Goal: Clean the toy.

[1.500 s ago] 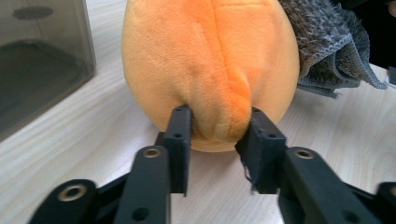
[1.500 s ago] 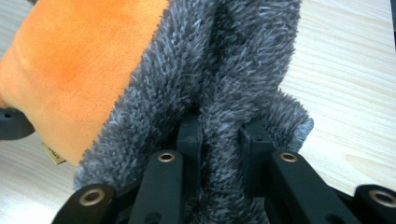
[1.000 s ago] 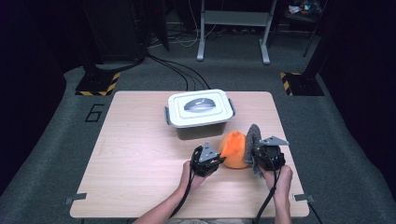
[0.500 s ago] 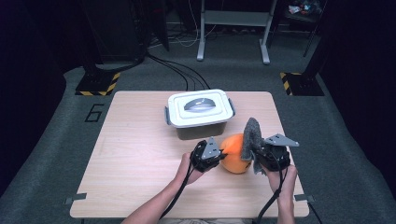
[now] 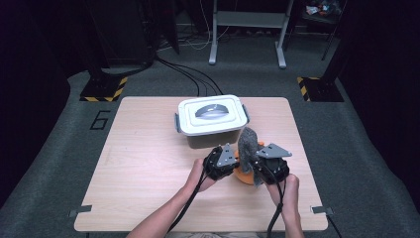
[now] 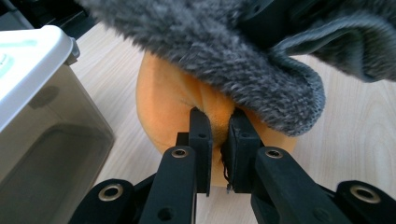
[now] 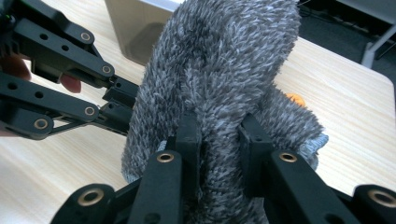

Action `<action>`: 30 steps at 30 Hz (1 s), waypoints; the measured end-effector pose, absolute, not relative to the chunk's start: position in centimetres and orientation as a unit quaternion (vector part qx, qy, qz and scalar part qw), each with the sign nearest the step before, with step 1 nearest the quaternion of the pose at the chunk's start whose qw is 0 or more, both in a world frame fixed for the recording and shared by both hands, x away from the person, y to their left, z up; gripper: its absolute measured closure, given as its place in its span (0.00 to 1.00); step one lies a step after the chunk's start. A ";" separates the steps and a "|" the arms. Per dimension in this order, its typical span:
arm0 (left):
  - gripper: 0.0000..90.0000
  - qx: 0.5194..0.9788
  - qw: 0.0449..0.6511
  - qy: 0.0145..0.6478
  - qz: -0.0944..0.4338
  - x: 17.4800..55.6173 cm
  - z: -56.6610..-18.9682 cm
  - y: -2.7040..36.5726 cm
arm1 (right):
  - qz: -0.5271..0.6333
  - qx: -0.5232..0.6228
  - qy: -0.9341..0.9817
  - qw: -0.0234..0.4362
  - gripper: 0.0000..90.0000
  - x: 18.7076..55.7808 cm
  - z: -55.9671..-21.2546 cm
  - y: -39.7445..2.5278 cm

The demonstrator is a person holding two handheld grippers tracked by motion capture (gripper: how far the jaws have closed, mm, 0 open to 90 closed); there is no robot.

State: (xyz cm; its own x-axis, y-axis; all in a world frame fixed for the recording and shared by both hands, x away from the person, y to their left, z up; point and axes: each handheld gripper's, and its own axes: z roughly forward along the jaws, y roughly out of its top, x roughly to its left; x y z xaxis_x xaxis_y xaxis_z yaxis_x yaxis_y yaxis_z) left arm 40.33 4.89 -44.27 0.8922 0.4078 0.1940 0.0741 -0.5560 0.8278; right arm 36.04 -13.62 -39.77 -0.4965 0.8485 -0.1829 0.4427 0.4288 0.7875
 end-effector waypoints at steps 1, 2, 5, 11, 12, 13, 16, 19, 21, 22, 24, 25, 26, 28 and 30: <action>0.92 0.862 0.452 0.135 0.184 40.3 -44.4 4.8 | 0.336 0.406 0.795 0.302 0.82 36.1 -39.9 -13.4; 0.92 0.863 0.453 0.134 0.182 40.2 -44.4 4.8 | 0.332 0.408 0.793 0.307 0.82 36.1 -40.0 -13.4; 0.92 0.861 0.455 0.131 0.183 40.0 -44.5 4.6 | 0.323 0.413 0.791 0.315 0.82 36.2 -40.1 -13.5; 0.92 0.863 0.455 0.120 0.185 39.8 -44.6 4.5 | 0.318 0.423 0.786 0.319 0.82 36.5 -40.0 -14.3; 0.92 0.863 0.454 0.119 0.185 39.8 -44.6 4.5 | 0.319 0.427 0.784 0.318 0.82 36.6 -40.0 -14.4; 0.92 0.863 0.455 0.118 0.185 39.8 -44.6 4.5 | 0.320 0.428 0.783 0.318 0.82 36.7 -40.0 -14.6; 0.92 0.864 0.453 0.116 0.184 39.7 -44.5 4.6 | 0.318 0.435 0.780 0.319 0.82 37.0 -40.0 -15.0; 0.92 0.864 0.455 0.116 0.182 39.7 -44.6 4.6 | 0.313 0.453 0.771 0.320 0.82 37.8 -40.1 -16.0; 0.92 0.864 0.454 0.114 0.185 39.7 -44.6 4.7 | 0.304 0.466 0.766 0.322 0.82 38.3 -40.3 -16.6; 0.92 0.864 0.454 0.115 0.184 39.7 -44.6 4.7 | 0.299 0.474 0.762 0.324 0.82 38.6 -40.5 -17.0; 0.92 0.864 0.455 0.116 0.181 39.8 -44.6 4.8 | 0.296 0.487 0.757 0.319 0.82 39.1 -40.9 -17.7; 0.92 0.864 0.455 0.116 0.182 39.8 -44.6 4.8 | 0.297 0.488 0.757 0.317 0.82 39.2 -41.0 -17.9; 0.92 0.864 0.455 0.117 0.183 39.8 -44.6 4.8 | 0.300 0.490 0.755 0.316 0.82 39.1 -41.0 -18.1; 0.92 0.863 0.455 0.117 0.184 39.9 -44.6 4.9 | 0.314 0.487 0.753 0.312 0.82 38.7 -40.6 -18.2; 0.92 0.863 0.454 0.119 0.186 40.0 -44.5 5.0 | 0.330 0.479 0.753 0.309 0.82 38.0 -40.0 -18.2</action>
State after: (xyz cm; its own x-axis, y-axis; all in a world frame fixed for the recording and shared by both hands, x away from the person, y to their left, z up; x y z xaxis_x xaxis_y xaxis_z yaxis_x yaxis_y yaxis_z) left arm 39.97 4.99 -44.54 0.9026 0.3744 0.2125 0.0370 -0.5592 0.8282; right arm 38.00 -18.18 -40.03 -0.3507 0.9245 -0.1490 0.5167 0.3237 0.7926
